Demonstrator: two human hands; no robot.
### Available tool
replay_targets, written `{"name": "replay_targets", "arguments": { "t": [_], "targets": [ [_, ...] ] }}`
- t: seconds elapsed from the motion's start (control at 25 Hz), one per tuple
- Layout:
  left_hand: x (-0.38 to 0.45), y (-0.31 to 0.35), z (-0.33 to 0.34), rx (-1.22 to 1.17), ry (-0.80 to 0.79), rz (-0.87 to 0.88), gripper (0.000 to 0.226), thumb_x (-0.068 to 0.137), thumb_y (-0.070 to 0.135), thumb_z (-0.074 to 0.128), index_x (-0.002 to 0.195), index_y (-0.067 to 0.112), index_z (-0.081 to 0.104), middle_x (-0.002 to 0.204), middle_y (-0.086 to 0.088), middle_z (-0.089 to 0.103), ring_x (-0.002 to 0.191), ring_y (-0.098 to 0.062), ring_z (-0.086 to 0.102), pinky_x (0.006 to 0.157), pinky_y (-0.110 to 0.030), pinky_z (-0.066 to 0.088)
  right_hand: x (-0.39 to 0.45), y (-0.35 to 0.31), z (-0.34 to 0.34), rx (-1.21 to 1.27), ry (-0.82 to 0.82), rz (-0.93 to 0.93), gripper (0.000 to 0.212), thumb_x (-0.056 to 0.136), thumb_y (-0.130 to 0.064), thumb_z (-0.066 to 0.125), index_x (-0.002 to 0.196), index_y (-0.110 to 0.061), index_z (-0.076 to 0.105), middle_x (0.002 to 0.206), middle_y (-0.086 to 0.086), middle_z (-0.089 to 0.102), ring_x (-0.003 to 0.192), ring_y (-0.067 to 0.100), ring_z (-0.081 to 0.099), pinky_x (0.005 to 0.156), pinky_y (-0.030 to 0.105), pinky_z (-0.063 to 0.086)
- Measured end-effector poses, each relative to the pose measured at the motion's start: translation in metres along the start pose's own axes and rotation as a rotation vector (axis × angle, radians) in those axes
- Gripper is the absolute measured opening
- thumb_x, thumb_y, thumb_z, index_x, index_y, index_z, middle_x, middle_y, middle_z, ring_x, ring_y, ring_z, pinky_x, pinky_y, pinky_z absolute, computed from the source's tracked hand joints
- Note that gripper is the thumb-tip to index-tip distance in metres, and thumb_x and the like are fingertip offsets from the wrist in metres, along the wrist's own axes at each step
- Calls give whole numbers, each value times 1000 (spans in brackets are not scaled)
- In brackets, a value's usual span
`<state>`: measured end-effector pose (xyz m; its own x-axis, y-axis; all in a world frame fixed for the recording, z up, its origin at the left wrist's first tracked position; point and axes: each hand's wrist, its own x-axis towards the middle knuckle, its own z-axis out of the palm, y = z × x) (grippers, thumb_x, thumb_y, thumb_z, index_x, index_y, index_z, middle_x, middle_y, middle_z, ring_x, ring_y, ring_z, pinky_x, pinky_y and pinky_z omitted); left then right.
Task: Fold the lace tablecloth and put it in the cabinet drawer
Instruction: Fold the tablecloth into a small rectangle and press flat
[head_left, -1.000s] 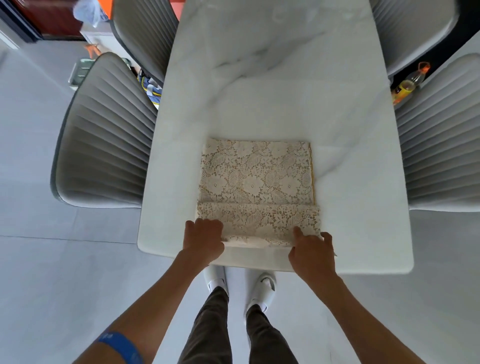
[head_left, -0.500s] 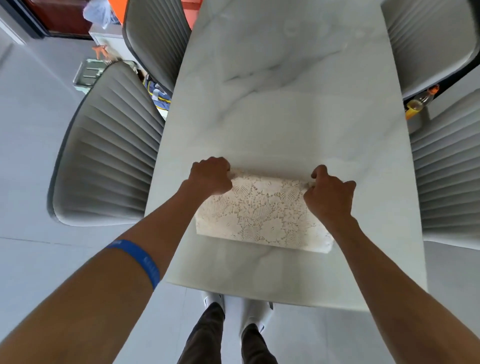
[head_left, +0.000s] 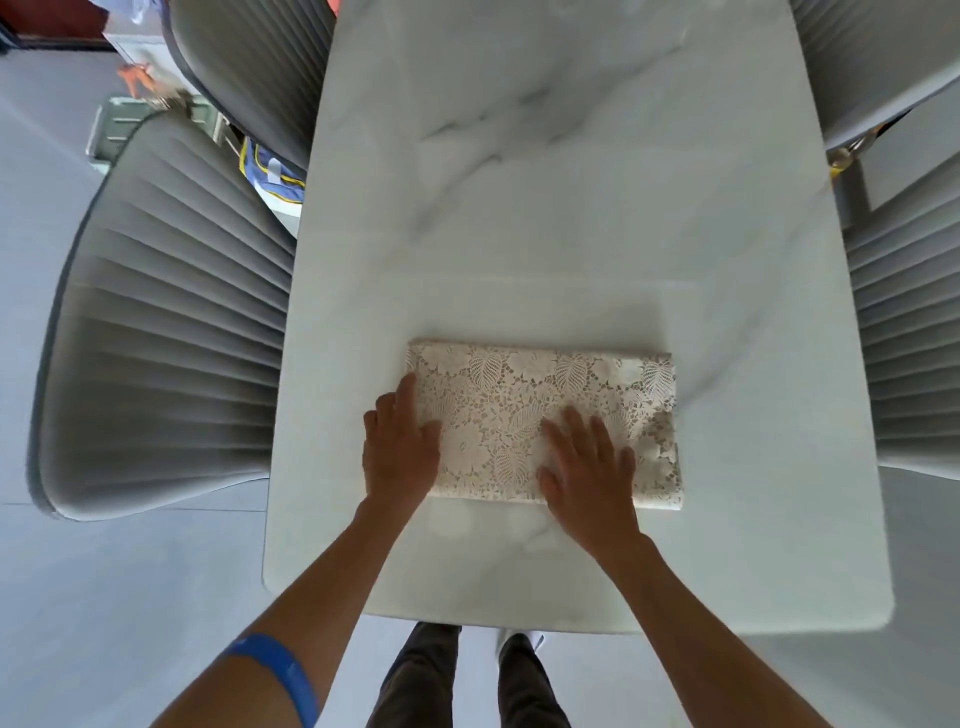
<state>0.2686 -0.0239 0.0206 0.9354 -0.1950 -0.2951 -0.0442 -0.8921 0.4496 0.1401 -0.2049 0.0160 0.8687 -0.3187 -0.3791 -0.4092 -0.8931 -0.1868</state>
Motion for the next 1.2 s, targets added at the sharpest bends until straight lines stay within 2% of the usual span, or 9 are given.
{"name": "replay_targets", "arguments": {
  "t": [0.16,0.28,0.4,0.48,0.6,0.84,0.96,1.12,1.2],
  "targets": [
    [17,11,0,-347,-24,-336,69,75,7,66,138,20,40,128,-9,58,111,-31,57,95,-43,49,19,3,2,32,-179,43,73,93,-48,44,152,-44,2,163,-8,-17,150,30,-8,110,68,18],
    [22,12,-20,-755,-218,-506,33,72,-1,72,101,12,66,103,-11,72,87,-28,69,73,-38,60,19,4,-4,26,-206,28,77,92,-48,48,151,-46,-1,162,-9,-19,150,29,-10,110,67,18],
    [3,34,-57,-781,-251,-236,18,77,3,73,87,14,62,90,-5,69,75,-23,68,58,-28,55,12,1,-24,135,-220,10,85,90,-33,57,151,-44,-1,163,-9,-13,150,32,6,109,59,30],
    [-15,63,-85,-698,-125,2,21,79,9,72,79,19,53,72,9,62,60,-13,55,52,-23,46,12,-5,-55,372,-120,-43,92,87,-13,60,152,-40,1,164,-8,-4,144,31,29,103,47,43],
    [-34,118,-132,-447,168,334,26,81,16,68,80,29,46,62,16,56,54,-9,45,53,-23,39,21,-23,-128,987,-13,-83,83,93,0,52,153,-36,8,162,-11,15,137,20,41,103,32,40],
    [-86,151,-146,-78,498,880,34,65,-3,59,89,21,61,86,8,68,75,-20,57,61,-32,45,-5,-7,-210,1905,81,-32,39,95,-25,51,134,-25,56,127,8,66,112,27,66,91,44,55],
    [-106,112,-86,134,422,910,35,66,-7,64,91,18,68,97,3,72,82,-24,64,66,-34,50,-19,7,-172,1728,-17,265,22,90,-37,58,106,-29,71,104,9,74,92,29,71,78,40,57],
    [-153,29,-6,407,-314,629,34,90,11,48,122,19,56,135,1,53,118,-24,50,95,-35,42,-53,21,-72,1120,-308,544,25,89,-22,60,114,-23,60,100,9,68,79,23,63,77,37,51],
    [-161,-3,7,364,-360,541,27,93,20,47,118,19,59,134,3,54,120,-22,50,96,-35,43,-66,24,-37,1003,-333,518,26,85,-16,61,110,-21,60,105,9,68,82,21,61,76,34,48]
  ]
}}
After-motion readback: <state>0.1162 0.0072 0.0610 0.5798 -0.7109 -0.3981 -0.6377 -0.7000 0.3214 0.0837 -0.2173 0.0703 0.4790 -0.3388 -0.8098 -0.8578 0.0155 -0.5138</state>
